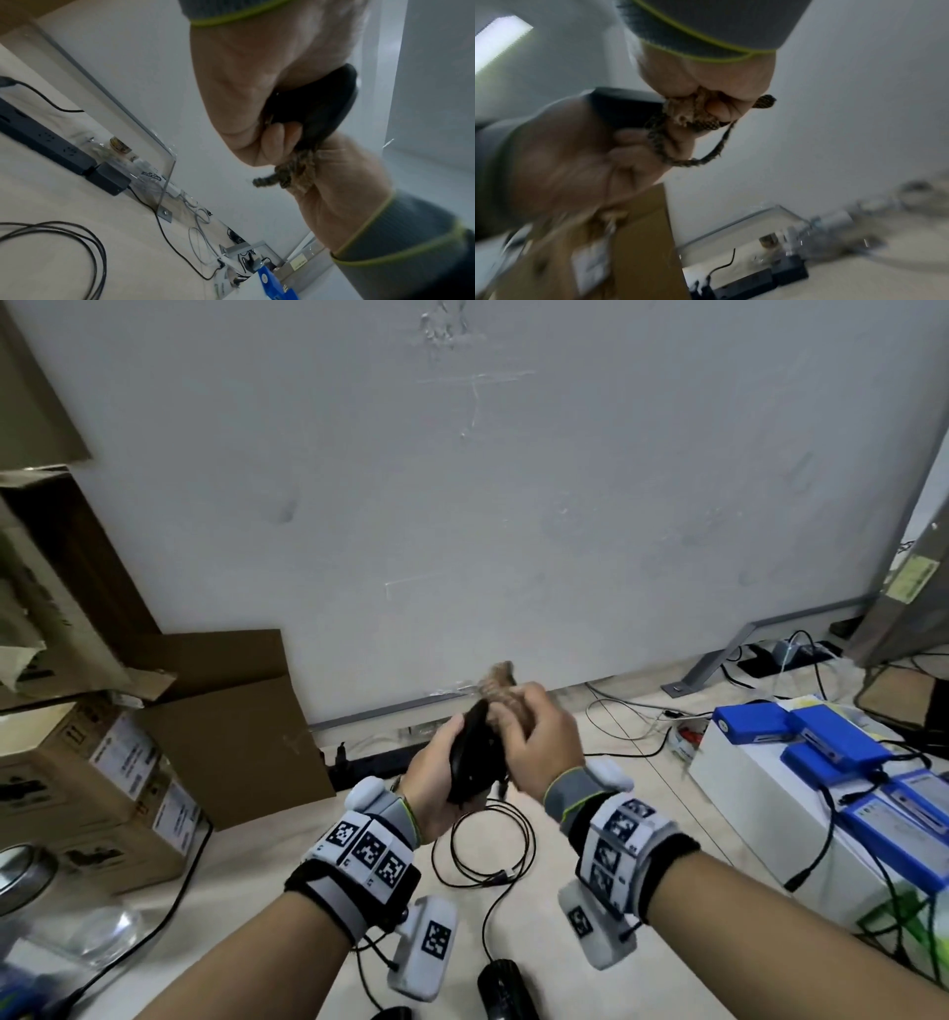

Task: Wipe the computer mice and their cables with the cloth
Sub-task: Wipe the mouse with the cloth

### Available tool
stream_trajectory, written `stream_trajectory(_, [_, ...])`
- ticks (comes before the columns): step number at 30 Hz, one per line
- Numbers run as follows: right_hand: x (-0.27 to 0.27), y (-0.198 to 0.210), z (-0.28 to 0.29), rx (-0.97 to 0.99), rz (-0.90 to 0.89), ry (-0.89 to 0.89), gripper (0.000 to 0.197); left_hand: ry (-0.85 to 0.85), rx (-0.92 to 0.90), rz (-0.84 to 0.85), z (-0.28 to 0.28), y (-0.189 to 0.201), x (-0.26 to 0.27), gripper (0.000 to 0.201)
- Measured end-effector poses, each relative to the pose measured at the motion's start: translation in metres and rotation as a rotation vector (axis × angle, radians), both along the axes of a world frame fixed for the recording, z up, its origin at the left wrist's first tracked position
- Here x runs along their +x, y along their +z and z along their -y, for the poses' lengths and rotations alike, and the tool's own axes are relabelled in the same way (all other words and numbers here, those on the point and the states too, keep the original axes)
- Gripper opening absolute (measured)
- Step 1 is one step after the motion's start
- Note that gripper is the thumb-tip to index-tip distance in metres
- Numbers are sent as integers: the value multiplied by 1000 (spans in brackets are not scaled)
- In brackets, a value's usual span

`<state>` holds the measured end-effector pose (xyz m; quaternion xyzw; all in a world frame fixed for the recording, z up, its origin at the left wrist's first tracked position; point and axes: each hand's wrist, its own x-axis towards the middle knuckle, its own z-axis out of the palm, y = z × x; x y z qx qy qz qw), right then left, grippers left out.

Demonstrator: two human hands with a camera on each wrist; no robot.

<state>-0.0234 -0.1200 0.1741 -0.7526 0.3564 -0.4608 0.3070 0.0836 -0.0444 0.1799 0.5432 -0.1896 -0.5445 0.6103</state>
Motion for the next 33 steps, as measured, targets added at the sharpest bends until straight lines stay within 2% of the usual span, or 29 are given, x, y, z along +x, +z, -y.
stream_trajectory(2, [0,2,9,189,37,-95,14,-14,13,-12,1,1,-1,40])
stream_trajectory(3, [1,3,2,174,27,-79,14,0,-8,-21,2,3,-2,39])
stream_trajectory(7, [2,-1,-51,-218,-61,247,16,74,-147,-137,2,8,-5,34])
stream_trajectory(8, [1,-3,-52,-290,-77,283,17,66,-152,-138,0,7,-5,34])
stream_trajectory(10, [1,-2,-38,-319,-73,235,14,45,-76,-22,-2,4,-4,40])
stream_trajectory(12, [2,2,-19,-188,-43,91,15,-10,-12,56,-4,5,-5,43])
stream_trajectory(16, [4,0,14,314,18,-79,33,-105,31,59,-8,6,-1,50])
stream_trajectory(19, [1,-4,27,691,324,-93,38,-110,18,4,-13,8,3,61])
stream_trajectory(21, [-1,2,23,811,497,45,30,-74,-1,-17,-13,9,6,65])
stream_trajectory(23, [-2,7,15,683,406,158,23,-18,-3,-35,-13,9,7,62])
stream_trajectory(27, [-6,1,-11,111,-9,104,24,37,-15,-42,-11,8,-7,52])
stream_trajectory(30, [-8,0,-46,-104,-69,178,22,61,-42,-70,-7,3,-14,62])
stream_trajectory(33, [-6,-1,-49,-175,-91,185,27,96,14,-12,-5,-5,-13,53])
